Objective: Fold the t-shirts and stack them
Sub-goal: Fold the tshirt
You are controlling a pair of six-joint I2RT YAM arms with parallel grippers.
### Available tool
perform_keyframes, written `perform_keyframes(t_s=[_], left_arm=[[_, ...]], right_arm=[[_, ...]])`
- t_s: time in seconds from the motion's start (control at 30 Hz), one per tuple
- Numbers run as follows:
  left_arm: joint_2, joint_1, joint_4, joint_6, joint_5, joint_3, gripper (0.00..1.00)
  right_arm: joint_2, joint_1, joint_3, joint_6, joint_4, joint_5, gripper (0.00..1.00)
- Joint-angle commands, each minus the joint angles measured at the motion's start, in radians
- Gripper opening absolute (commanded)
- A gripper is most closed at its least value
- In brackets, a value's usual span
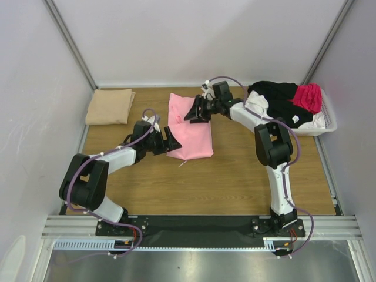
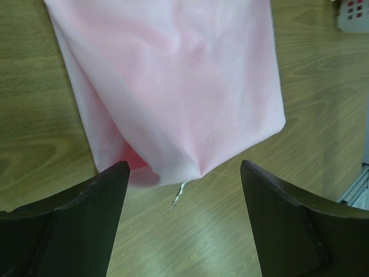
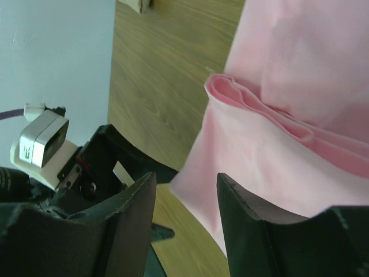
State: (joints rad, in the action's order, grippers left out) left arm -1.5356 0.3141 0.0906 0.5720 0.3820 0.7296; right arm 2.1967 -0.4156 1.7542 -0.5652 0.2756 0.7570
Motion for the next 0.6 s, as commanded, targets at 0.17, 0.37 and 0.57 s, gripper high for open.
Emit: perform_keyframes(t_s=[0.17,0.37,0.57], left_arm=[[-0.023,0.002,0.256,0.032,0.035,-0.044,0.85],[-0.064,0.002,0.325,0.048,0.060,-0.074,0.85],[-0.045,0.003,0.344,0.074,0.077,-0.128,0.83]], right_arm=[[0.118,-0.089,0.041,-0.160,-0.229,-0.027,0.53],[0.188,-0.115,0.051,-0.229,-0.315,-0.057,0.53],[0.236,-0.121,0.062,-0.249,-0.329,-0.093,0.53]])
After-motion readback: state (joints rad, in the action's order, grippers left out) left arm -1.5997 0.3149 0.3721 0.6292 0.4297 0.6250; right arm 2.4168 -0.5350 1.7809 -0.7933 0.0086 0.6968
